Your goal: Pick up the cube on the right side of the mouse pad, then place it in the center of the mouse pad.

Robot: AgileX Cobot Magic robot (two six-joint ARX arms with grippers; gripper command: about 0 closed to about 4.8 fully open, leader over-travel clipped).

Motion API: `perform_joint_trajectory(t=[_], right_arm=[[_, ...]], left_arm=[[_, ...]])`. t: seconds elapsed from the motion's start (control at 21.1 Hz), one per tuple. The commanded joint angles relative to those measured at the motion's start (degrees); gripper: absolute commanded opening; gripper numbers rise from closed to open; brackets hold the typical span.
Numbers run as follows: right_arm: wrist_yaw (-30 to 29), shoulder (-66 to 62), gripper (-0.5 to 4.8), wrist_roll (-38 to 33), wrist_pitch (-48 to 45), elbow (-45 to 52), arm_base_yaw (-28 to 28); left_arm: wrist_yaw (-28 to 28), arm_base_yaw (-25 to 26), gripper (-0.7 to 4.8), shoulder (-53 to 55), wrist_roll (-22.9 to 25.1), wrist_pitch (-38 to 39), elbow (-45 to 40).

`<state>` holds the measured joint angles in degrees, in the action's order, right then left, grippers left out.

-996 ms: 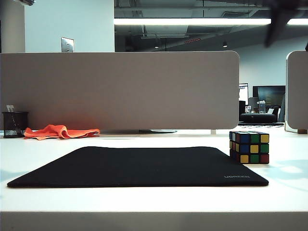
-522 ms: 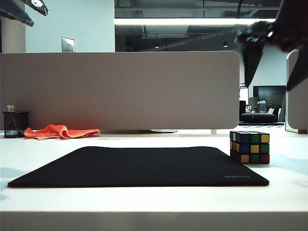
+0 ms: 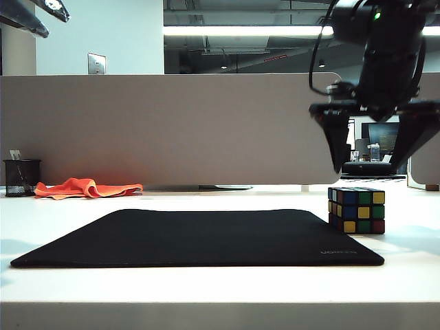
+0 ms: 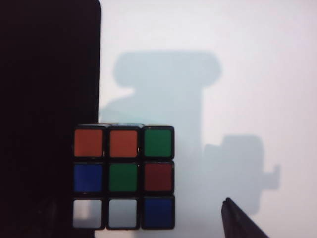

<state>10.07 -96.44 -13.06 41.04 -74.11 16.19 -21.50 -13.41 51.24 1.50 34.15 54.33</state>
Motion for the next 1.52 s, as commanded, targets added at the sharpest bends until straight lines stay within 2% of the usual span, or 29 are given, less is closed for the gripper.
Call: perform_joint_trajectory(t=[0.05, 0.28, 0.62, 0.76, 0.85, 1.0, 1.23, 1.38, 1.52], right_arm=[[0.33, -1.16, 4.79, -0.33, -1.01, -0.42, 0.13], [0.07, -3.10, 4.79, -0.70, -3.28, -0.42, 0.13], [-3.85, -5.90, 4.79, -3.45, -3.76, -0.42, 0.13], [-3.72, -6.51, 4.20, -3.50, -3.80, -0.39, 0.13], [-3.54, -6.54, 3.53, -3.50, -3.85, -0.39, 0.13], [-3.48, -6.54, 3.12, -3.48, -4.02, -0.39, 0.11], [-3.08, -6.51, 3.04, -3.45, -4.24, -0.42, 0.11], [-0.85, -6.43, 3.04, -3.39, -3.87, -0.81, 0.11], [-0.74, -6.34, 2.98, -2.80, 1.09, -4.85, -0.02]], left_arm=[[-0.39, 0.04, 1.92, -0.09, -0.04, 0.39, 0.17], [-0.39, 0.04, 1.92, -0.09, -0.02, 0.74, 0.17], [-0.39, 0.04, 1.92, -0.09, 0.00, 0.79, 0.17], [-0.39, 0.04, 1.91, -0.09, 0.00, 0.96, 0.17], [-0.39, 0.04, 1.91, -0.09, 0.00, 0.94, 0.17], [-0.39, 0.04, 1.91, -0.09, -0.02, 0.96, 0.17], [-0.39, 0.04, 1.91, -0.09, -0.02, 0.96, 0.17], [-0.39, 0.04, 1.91, -0.09, 0.00, 0.96, 0.17], [-0.39, 0.04, 1.91, -0.09, 0.00, 0.98, 0.17]])
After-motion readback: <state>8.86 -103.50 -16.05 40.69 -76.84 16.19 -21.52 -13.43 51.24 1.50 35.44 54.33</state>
